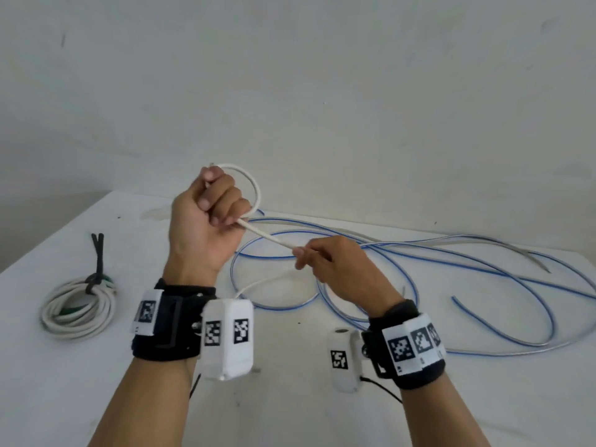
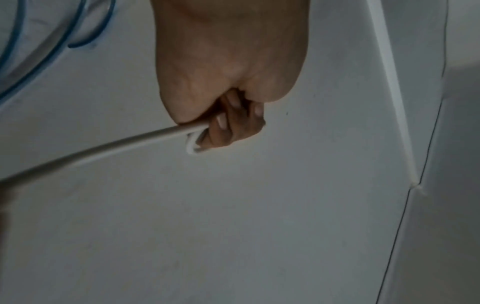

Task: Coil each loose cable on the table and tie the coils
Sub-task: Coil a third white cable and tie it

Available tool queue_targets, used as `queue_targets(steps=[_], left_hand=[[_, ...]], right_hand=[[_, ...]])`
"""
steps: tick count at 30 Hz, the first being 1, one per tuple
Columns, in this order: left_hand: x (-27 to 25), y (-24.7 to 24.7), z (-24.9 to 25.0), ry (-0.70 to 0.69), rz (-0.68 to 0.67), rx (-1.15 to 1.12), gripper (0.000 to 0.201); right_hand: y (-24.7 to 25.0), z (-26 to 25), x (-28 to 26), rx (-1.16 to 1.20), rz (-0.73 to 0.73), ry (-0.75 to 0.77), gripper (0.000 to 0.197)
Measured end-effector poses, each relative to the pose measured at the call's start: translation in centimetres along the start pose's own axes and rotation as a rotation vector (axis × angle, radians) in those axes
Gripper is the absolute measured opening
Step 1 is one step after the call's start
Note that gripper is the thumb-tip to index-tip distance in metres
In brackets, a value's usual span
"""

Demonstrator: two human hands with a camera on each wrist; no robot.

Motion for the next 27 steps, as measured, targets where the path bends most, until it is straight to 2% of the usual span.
queue_targets(steps=[2, 7, 11, 14, 17, 20, 22, 24, 27], left_hand=[[-0.1, -0.2, 0.8, 0.014, -0.031, 0.041, 0.032], [-0.7, -1.8, -0.7, 0.117, -0.041, 0.249, 0.045], [-1.0, -2.7, -4.5, 0.324, -0.066, 0.295, 0.053], [-1.2, -3.0, -6.6, 0.380, -0.048, 0.440, 0.053], [-1.4, -2.9, -7.7, 0.419, -0.041, 0.657, 0.049], [-1.6, -2.5, -8.7, 0.457, -0.024, 0.904, 0.040], [-1.5, -2.5, -8.8, 0.385, 0.018, 1.064, 0.037], [-1.5, -2.7, -8.6, 0.287, 0.047, 1.179, 0.035], [-1.5, -2.8, -8.1, 0.150, 0.125, 1.239, 0.034]], right_hand=[[0.8, 1.3, 0.2, -0.069, 0.034, -0.101, 0.042], [3.2, 2.0, 0.0, -0.134, 0.359, -0.224, 0.047], [4.0, 3.3, 0.0, 0.112, 0.487, -0.201, 0.032], [4.5, 3.9, -0.4, 0.332, 0.538, -0.194, 0.024], [5.0, 3.6, -0.7, 0.531, 0.486, -0.197, 0.022], [4.4, 2.2, -0.5, 0.881, 0.278, -0.232, 0.024], [4.1, 0.8, -0.6, 1.094, 0.141, -0.234, 0.029], [4.2, -0.5, -1.0, 1.070, 0.073, -0.186, 0.032], [3.7, -2.5, -1.6, 0.879, 0.045, -0.081, 0.032]])
Point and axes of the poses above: each hand's wrist, its own x-axis towards the middle knuckle, its own y-axis out of the back of the hand, z = x × y, the point moved 4 cm from there along x, towards the middle knuckle, and after that the axes turned 1 degree about -z, right-handed, at the moved point
